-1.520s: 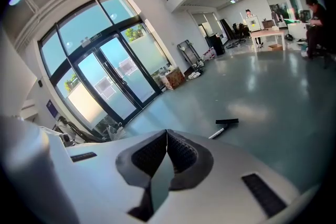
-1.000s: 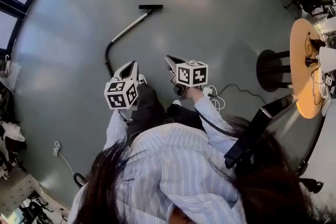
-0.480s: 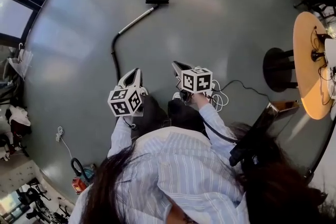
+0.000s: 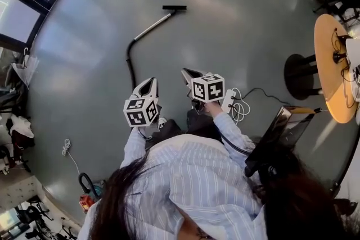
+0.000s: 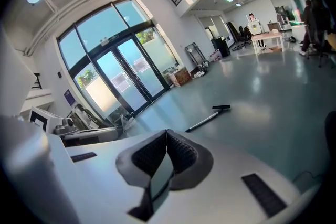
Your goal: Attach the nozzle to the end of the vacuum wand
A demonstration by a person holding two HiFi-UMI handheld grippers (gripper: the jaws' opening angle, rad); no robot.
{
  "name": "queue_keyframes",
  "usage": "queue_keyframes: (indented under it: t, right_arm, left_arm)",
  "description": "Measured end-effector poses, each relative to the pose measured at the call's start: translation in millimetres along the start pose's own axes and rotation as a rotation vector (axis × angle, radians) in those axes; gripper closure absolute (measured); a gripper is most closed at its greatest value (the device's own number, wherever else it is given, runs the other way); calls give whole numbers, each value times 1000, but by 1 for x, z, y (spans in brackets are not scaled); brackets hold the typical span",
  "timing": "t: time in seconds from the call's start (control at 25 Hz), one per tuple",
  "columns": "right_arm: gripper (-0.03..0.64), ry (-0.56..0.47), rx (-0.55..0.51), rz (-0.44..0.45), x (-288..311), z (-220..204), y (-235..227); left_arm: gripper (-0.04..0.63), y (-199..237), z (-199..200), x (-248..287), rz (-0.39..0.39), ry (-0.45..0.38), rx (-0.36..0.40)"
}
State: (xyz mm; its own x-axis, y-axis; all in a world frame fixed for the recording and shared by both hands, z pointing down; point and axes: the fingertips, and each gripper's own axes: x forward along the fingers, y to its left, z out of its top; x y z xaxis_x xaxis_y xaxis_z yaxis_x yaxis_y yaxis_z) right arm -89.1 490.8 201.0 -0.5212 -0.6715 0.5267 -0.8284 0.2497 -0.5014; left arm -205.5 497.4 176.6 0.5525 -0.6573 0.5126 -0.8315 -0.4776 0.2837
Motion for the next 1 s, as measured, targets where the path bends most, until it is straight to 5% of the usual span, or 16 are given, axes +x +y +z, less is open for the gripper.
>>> queue_keyframes:
  t: [0.4,1.0]
  right_arm:
    - [609,-12,75,-29,31,-58,104]
    - [609,-47,95,-69,37,-90,156]
  left_arm:
    - [589,64,-32,-78,-84,26,24]
    - [589,110,-36,-118,-122,-24,25]
